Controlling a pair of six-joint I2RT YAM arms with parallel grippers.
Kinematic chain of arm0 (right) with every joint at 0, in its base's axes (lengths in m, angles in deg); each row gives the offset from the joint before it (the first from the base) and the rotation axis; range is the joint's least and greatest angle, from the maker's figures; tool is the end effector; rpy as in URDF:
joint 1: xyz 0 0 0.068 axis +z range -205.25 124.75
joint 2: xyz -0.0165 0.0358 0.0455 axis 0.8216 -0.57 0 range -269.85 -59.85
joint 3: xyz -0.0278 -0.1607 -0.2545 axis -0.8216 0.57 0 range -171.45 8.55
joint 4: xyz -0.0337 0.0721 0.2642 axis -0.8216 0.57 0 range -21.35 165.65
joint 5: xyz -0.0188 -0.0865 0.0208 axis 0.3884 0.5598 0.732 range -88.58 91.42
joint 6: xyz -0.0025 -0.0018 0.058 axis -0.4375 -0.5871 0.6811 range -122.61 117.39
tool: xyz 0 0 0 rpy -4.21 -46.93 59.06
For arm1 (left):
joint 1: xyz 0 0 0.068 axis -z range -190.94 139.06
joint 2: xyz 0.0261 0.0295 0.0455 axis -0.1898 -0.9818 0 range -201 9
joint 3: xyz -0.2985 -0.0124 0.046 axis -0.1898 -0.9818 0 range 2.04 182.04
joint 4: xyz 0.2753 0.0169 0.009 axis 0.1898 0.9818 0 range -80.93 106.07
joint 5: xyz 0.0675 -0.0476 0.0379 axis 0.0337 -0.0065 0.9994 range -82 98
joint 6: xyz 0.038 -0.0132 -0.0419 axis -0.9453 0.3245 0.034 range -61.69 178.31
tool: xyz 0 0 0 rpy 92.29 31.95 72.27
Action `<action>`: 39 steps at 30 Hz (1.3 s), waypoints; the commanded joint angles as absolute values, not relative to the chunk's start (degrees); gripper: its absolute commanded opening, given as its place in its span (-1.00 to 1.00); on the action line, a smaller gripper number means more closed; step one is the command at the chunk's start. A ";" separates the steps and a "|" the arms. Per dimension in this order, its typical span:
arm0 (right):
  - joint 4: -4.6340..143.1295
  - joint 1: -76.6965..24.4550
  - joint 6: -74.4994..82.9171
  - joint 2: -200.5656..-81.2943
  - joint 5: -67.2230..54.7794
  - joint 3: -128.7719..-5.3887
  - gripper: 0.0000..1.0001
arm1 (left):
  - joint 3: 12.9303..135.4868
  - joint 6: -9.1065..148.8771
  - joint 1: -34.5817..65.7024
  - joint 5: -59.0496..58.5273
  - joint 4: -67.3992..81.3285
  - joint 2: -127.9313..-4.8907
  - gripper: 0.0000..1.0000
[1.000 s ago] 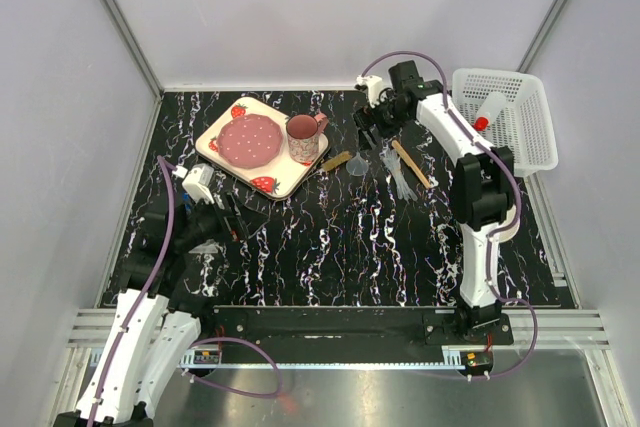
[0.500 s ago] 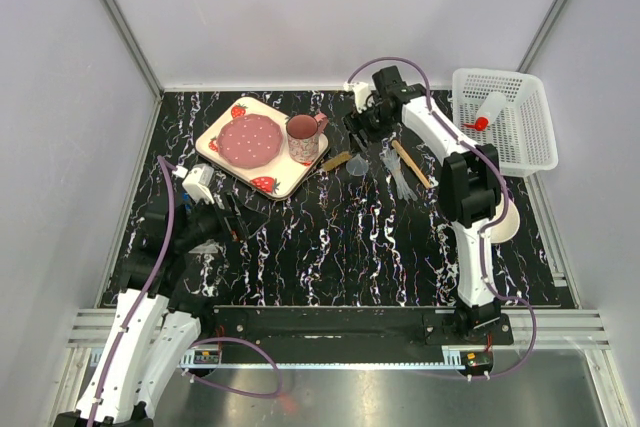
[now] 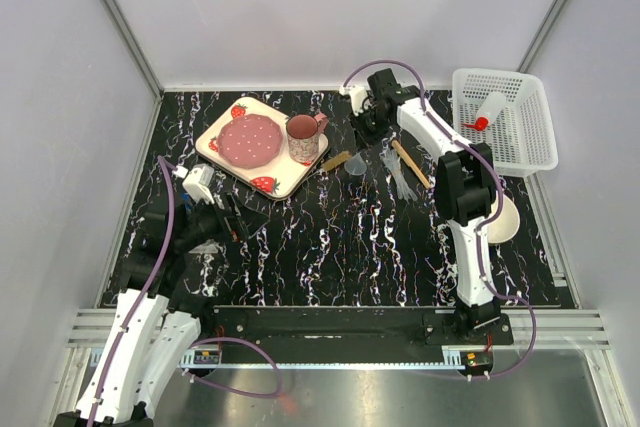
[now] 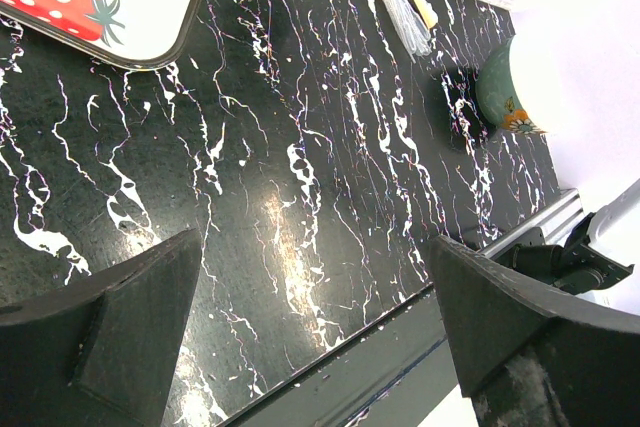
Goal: Organize the chemistry lab equipment
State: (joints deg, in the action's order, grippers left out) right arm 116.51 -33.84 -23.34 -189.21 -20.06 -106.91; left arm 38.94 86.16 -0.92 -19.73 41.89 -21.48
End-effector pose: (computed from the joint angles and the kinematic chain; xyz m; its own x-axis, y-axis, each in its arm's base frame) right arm 0.4853 0.2068 0.2374 -0.5896 -0.5850 -0.5568 -0.7589 0.6372 0.1342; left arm 0.1125 -0.0395 0.3022 -0.6508 -0.3050 -0.6953 0.2944 0.7427 -0.6014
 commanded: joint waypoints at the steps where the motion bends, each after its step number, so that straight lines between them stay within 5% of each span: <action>1: 116.82 -33.19 -24.23 -188.79 -18.97 -108.96 -0.73 | 38.78 85.38 -1.18 -21.09 38.34 -20.89 0.98; 14: 117.43 -34.41 -32.05 -166.04 -17.22 -91.39 -0.81 | 38.69 85.38 -1.18 -21.18 38.25 -20.10 0.98; 22: 117.43 -49.15 -30.64 -154.69 -18.88 -87.60 -0.78 | 38.60 85.38 -1.27 -21.71 37.90 -19.22 0.98; 32: 116.20 -69.03 -31.44 -161.00 -13.79 -96.37 -0.66 | 38.51 85.38 -1.18 -22.23 37.63 -18.78 0.98; 39: 116.55 -71.95 -30.73 -170.93 -13.35 -101.83 -0.39 | 38.51 85.38 -1.18 -22.32 37.72 -19.48 0.98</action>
State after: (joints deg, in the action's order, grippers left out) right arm 117.05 -71.98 -30.83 -167.59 -14.37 -98.45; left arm 38.92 86.16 -0.92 -20.77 41.38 -19.23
